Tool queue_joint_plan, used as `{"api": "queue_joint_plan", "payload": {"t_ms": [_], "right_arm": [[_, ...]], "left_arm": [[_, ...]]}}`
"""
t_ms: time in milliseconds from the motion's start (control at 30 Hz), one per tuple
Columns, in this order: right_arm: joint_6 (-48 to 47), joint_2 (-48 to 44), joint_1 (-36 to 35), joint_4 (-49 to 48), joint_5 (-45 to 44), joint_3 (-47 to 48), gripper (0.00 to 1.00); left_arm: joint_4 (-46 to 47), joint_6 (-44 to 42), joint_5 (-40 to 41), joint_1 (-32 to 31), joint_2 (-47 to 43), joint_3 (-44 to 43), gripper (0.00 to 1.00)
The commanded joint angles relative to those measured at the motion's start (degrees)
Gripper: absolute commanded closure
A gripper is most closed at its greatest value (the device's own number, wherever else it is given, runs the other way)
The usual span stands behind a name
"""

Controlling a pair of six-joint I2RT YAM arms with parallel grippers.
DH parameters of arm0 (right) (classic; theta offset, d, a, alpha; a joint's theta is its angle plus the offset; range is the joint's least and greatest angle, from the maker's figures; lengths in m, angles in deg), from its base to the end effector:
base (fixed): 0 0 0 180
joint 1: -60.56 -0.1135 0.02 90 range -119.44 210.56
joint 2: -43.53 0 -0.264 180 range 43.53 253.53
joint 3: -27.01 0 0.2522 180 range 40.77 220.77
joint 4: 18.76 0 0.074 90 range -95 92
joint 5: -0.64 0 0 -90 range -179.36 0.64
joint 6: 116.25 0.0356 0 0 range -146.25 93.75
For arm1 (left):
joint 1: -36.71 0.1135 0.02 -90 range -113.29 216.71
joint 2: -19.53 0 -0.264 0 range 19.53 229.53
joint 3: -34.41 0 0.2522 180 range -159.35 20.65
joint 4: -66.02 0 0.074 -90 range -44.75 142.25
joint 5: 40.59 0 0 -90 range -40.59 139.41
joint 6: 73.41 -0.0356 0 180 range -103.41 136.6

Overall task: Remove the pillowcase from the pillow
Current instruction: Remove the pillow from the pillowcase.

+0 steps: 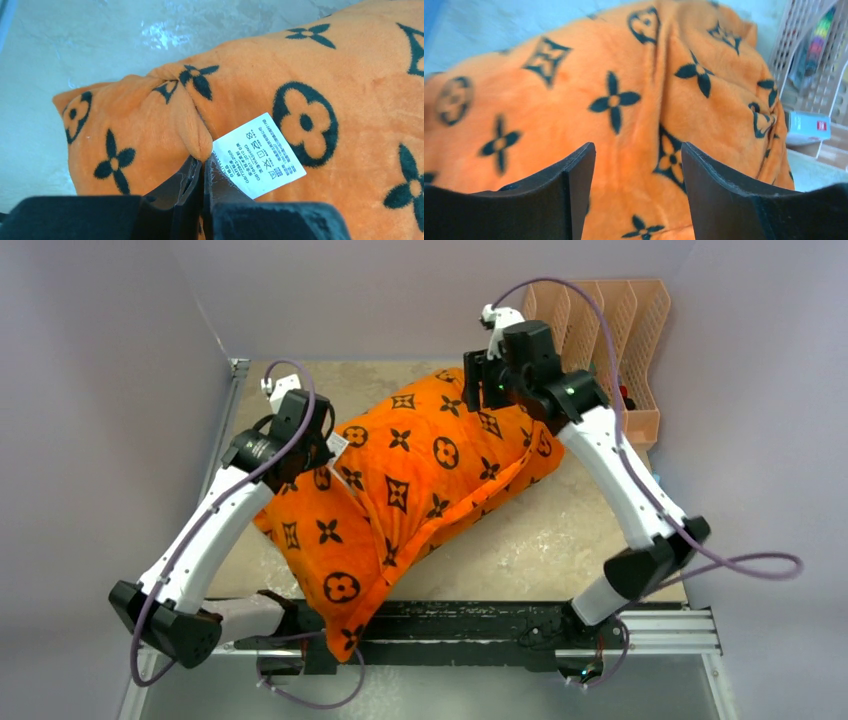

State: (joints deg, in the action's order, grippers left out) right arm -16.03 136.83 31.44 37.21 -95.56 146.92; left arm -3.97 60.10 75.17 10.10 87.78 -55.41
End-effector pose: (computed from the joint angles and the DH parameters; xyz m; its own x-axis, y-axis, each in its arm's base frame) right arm 0.3129 0.1699 0.4364 -0.4928 -0.0726 -0.8671 -0.3192 0.9421 0.1025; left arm 0.2100 -0.0879 0.3721 -0.5852 -0.4003 -0.7051 -0.3549 0.9084 -0.2211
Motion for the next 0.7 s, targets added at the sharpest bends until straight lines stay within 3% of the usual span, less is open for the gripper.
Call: {"api": "queue_joint_plan", "payload": {"t_ms": [0,100,200,333,533,667], "right_arm": [[0.0,-10.0,-0.3,-7.9,6.7,1.9,0.32],[3.3,-13.8,-0.4,-14.0,15.6,-0.9,0.32],[6.6,-13.8,-3.4,-15.3,20.8,-3.8,0.33],[3.9,-10.5,-15.8,-18.0,16.8,-9.9,0.31],[3.2,-4.0,-25.9,-20.5,12.5,-12.6,0.28],[2.4,-0.9,-30.8,-24.2,4.4,-15.3,0.27]], "left_arm": [[7.4,-5.6,2.4,1.1,2.1,-8.3,1.0],[4.3,-4.2,1.8,1.1,3.4,-9.5,1.0],[6.6,-1.1,1.1,1.1,-1.1,-1.9,1.0],[7.6,4.8,-2.7,1.1,-8.2,9.0,1.0],[5.8,11.1,-5.8,1.1,-16.9,21.6,1.0],[5.7,14.5,-7.2,1.1,-20.3,26.5,1.0]]}}
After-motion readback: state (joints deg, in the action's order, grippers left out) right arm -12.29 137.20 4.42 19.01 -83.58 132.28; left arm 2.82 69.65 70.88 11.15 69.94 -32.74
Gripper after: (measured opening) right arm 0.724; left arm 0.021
